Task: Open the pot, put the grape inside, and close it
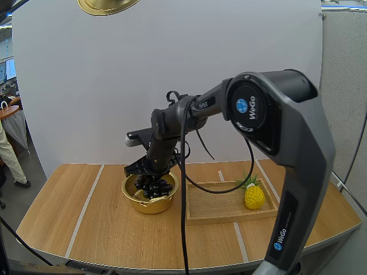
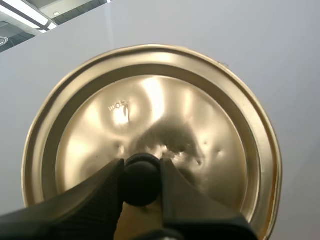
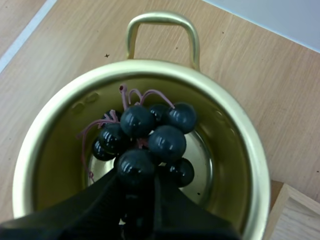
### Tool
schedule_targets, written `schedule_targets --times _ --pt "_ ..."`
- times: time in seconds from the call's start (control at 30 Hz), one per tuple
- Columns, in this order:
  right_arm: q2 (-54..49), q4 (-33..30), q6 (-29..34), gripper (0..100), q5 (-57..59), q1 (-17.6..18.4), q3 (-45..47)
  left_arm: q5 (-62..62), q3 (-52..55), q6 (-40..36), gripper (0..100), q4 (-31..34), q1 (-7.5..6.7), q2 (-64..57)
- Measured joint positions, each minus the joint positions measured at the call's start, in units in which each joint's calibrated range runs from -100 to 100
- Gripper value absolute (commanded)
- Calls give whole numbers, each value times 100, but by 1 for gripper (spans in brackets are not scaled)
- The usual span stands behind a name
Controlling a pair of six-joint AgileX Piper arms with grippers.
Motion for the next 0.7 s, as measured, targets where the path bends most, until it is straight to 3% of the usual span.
schedule_targets --times 0.27,0.33,0.43,0.7 --pt "205 -14 0 1 -147 0 0 0 0 0 0 0 0 0" --pt "217 -14 0 30 -147 0 0 0 0 0 0 0 0 0" --pt "217 -14 0 98 -147 0 0 0 0 0 0 0 0 0" --pt "233 -50 0 100 41 0 0 0 0 0 0 0 0 0"
